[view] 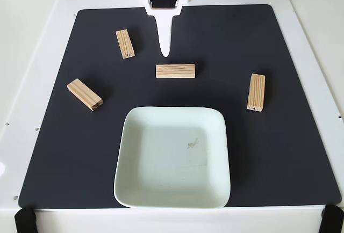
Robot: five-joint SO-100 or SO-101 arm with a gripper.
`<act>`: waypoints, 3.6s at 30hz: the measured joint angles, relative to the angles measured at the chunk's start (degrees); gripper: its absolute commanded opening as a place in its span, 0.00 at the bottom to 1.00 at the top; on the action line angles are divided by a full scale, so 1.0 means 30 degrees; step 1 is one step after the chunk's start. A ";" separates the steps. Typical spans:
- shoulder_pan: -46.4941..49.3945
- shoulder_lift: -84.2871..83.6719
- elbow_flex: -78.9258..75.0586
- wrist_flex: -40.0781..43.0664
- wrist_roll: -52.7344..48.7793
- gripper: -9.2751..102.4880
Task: Pick up the wooden block and place them on the plate.
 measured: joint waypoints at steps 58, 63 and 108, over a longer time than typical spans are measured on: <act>-0.0732 -0.5391 0.0088 -0.5098 -0.1875 0.08; -0.0732 -0.5361 0.0469 -0.5156 -0.1875 0.08; 0.0117 -1.9307 -2.4229 -1.1748 -0.1816 0.08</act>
